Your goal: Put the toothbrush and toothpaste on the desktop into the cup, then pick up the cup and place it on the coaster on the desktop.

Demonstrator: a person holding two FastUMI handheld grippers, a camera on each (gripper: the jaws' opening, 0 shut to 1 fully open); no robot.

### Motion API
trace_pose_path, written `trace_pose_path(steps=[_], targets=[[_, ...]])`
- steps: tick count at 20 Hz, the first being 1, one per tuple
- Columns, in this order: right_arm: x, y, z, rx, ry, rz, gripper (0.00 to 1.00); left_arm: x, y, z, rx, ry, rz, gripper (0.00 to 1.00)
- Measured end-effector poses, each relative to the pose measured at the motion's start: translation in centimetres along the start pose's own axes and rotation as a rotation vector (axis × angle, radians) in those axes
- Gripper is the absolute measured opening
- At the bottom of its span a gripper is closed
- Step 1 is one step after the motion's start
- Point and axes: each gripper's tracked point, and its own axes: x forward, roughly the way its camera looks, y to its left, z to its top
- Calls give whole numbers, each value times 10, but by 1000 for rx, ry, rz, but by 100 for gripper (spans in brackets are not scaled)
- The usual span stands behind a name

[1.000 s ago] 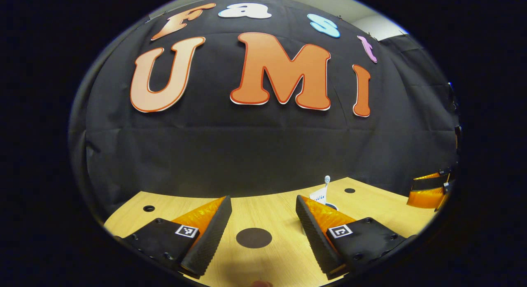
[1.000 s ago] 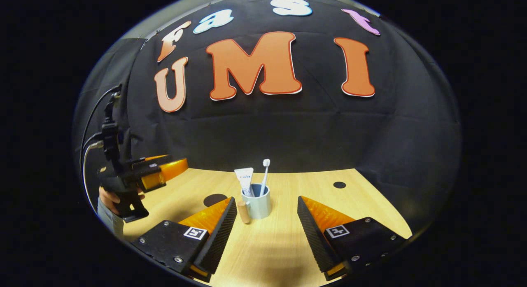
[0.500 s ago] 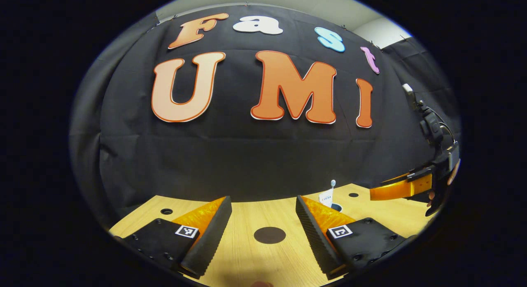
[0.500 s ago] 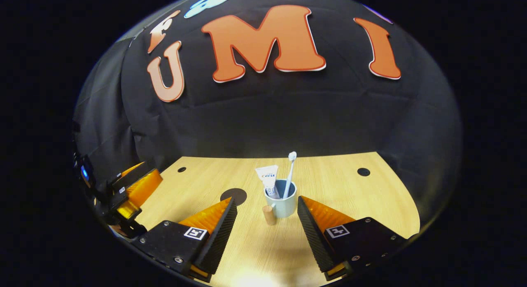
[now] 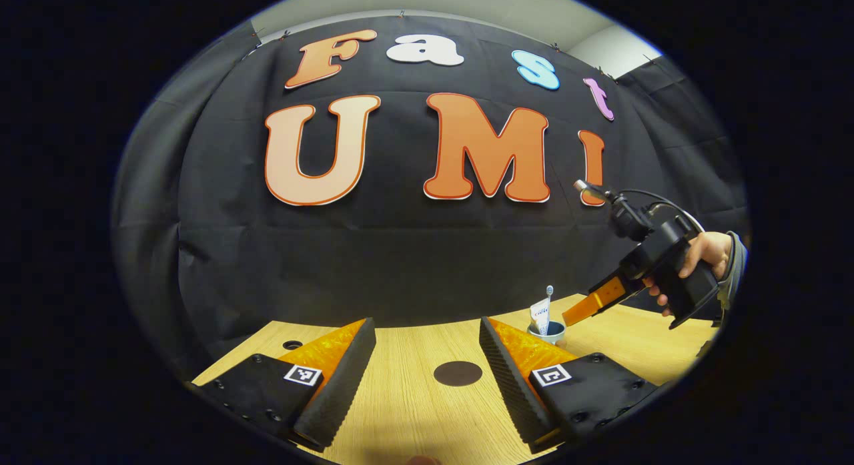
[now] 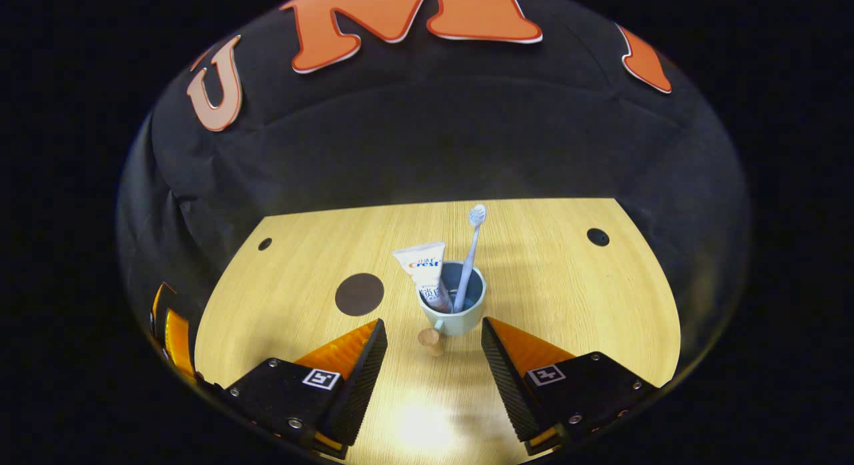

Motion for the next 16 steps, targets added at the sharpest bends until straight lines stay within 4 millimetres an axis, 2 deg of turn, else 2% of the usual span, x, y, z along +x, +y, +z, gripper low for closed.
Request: trace_pose_path(steps=[7, 8, 9, 11, 12, 13, 14, 16], targets=[[54, -9, -11, 50, 178, -87, 82, -5, -3, -13, -7, 18, -9, 99], [61, -9, -15, 73, 202, -97, 76, -4, -1, -16, -8, 22, -7, 99], [70, -10, -21, 89, 229, -118, 82, -3, 1, -17, -5, 29, -1, 99], [82, -13, -31, 83, 268, -158, 80, -2, 2, -19, 0, 37, 3, 99], [86, -16, -35, 75, 282, -176, 80, -3, 2, -19, -1, 40, 1, 99], [89, -18, -37, 71, 295, -191, 74, -3, 2, -19, -2, 42, -1, 99], [88, -20, -39, 70, 303, -206, 78, -2, 2, -21, -4, 45, -1, 99], [89, -22, -42, 79, 333, -212, 70, -3, 2, -22, -7, 54, 0, 99]])
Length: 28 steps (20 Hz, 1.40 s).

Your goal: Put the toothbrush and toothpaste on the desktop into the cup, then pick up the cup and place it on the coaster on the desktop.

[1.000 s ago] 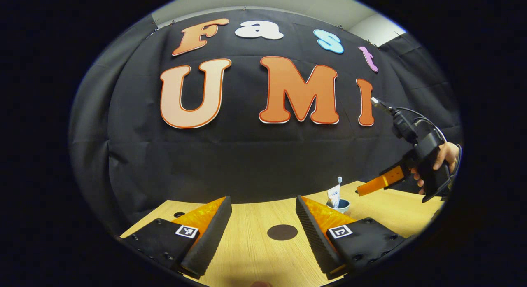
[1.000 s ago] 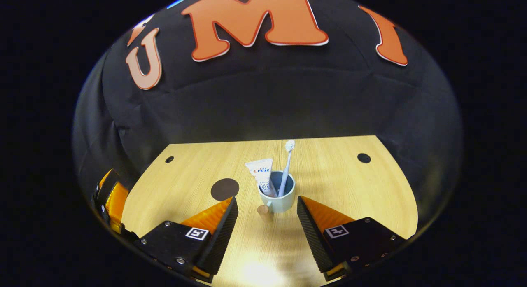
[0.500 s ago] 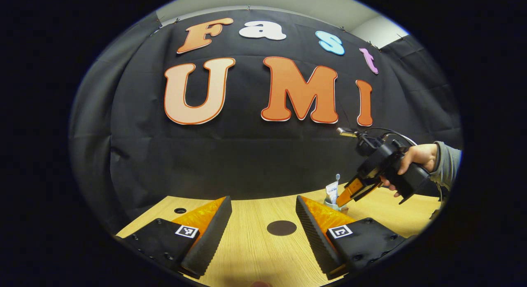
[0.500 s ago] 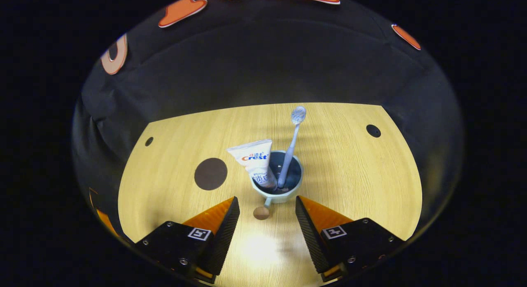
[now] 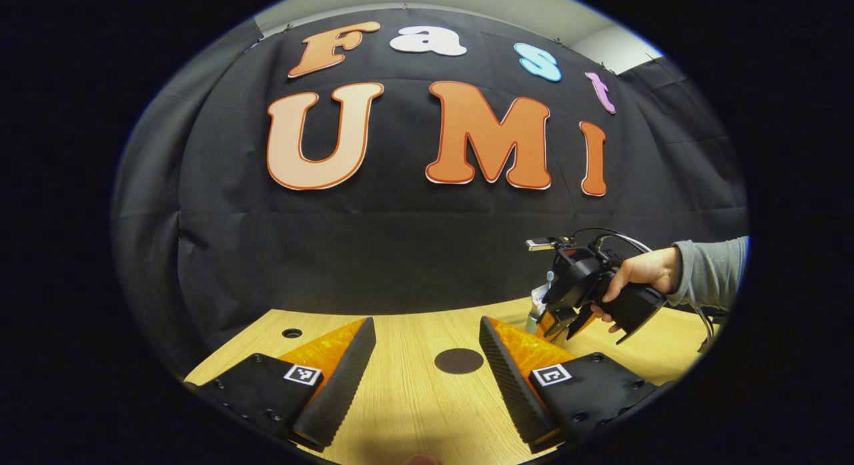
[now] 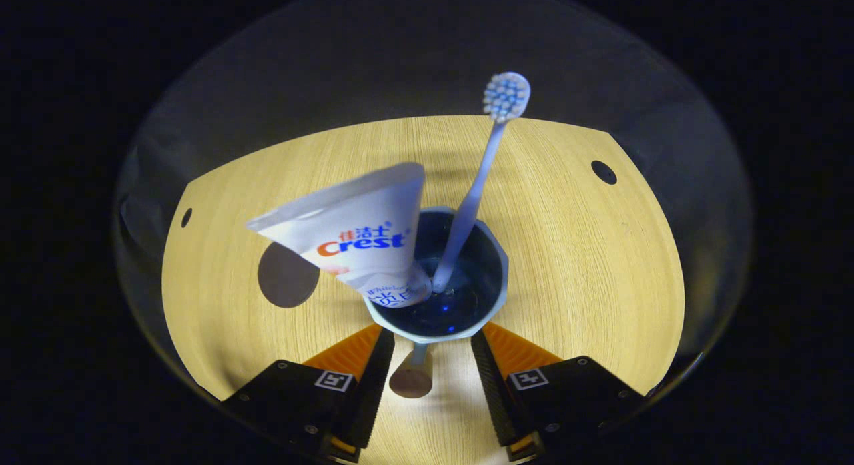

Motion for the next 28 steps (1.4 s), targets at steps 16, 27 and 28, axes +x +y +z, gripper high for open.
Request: trace_pose_path(steps=[16, 27, 28], targets=[[-14, 10, 18, -63, -81, 52, 24, -2, 1, -14, -35, 36, 13, 99], [-17, 26, 30, -228, -109, 150, 24, 0, 7, -25, -50, 51, 59, 99], [-20, 26, 29, -254, -112, 147, 24, 0, 7, -25, -53, 53, 63, 99]])
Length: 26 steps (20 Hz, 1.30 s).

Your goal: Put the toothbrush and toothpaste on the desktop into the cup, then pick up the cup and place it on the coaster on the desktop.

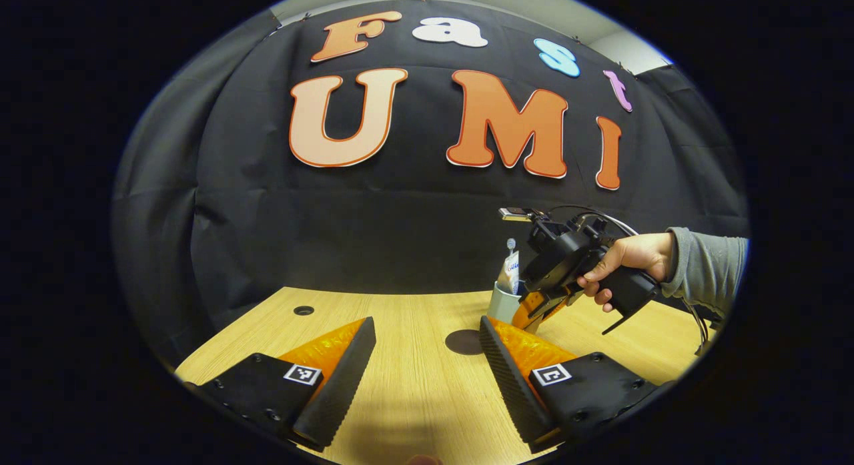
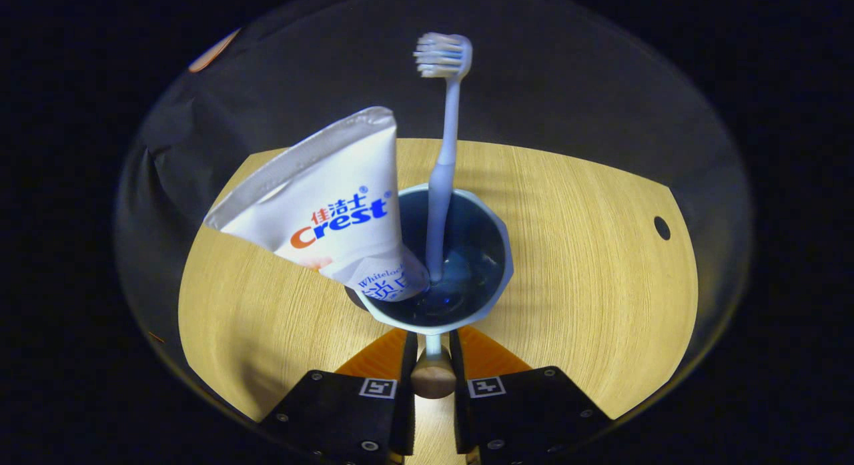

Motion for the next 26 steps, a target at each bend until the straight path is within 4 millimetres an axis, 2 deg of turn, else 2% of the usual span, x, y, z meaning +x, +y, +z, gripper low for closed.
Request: trace_pose_path(steps=[6, 11, 12, 15, 16, 17, 18, 19, 21, 24, 25, 26], targets=[[2, 0, 0, -65, 10, 24, 24, -1, 2, -4, -17, 18, 25, 99], [4, -1, -5, -102, 46, 23, 24, -6, -3, 2, -48, 33, 38, 99], [-3, -1, -2, -98, 41, 26, 24, -6, -2, 3, -51, 42, 42, 99], [-2, -3, 0, -43, 44, 59, 25, -6, -5, -5, -59, 56, 46, 99], [-2, -7, 6, -49, 17, 59, 35, -3, -5, -9, -63, 59, 42, 99], [-3, -12, 9, -63, 3, 52, 49, -2, -4, -11, -65, 63, 40, 99], [-6, -11, 11, -75, -17, 49, 52, -1, -5, -10, -65, 64, 38, 99], [-11, -13, 14, -81, -38, 50, 65, 2, -9, -10, -65, 64, 40, 99], [-24, -19, 19, -76, -83, 64, 73, -2, -6, -5, -63, 63, 35, 99], [-41, -27, 22, -78, -158, 82, 77, -1, -5, -4, -42, 53, 30, 99], [-46, -29, 21, -77, -176, 92, 76, 1, -5, -4, -34, 47, 29, 99], [-53, -32, 20, -73, -196, 97, 83, 3, -6, -2, -25, 40, 30, 99]])
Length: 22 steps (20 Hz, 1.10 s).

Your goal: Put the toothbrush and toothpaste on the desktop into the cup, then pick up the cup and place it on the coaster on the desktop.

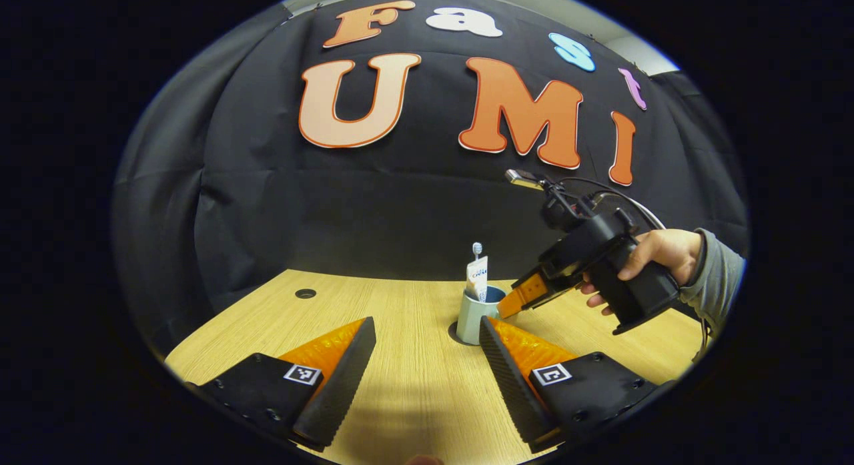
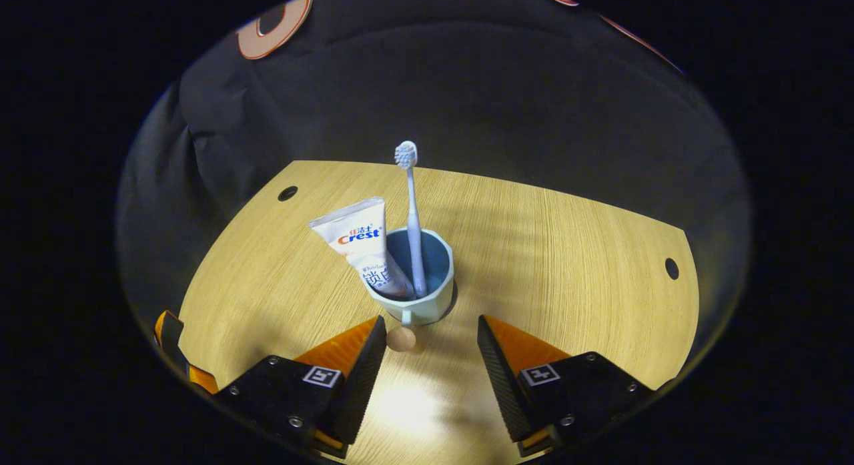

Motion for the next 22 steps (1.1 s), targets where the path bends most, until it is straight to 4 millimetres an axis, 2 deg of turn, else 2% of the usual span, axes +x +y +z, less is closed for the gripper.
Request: trace_pose_path(steps=[3, 7, 11, 18, 22], targets=[[-24, -19, 12, -20, -104, -39, 87, -1, -8, 12, 26, -31, -2, 99], [-65, -28, 25, -22, -257, -28, 87, 0, -26, 31, 40, -85, -14, 99], [-105, -43, 29, -13, -419, -38, 87, 1, -47, 45, 52, -121, -32, 98], [-174, -68, 21, 16, -666, -87, 87, -7, -78, 64, 49, -175, -77, 99], [-194, -77, 1, 31, -750, -111, 86, -13, -86, 70, 32, -193, -91, 99]])
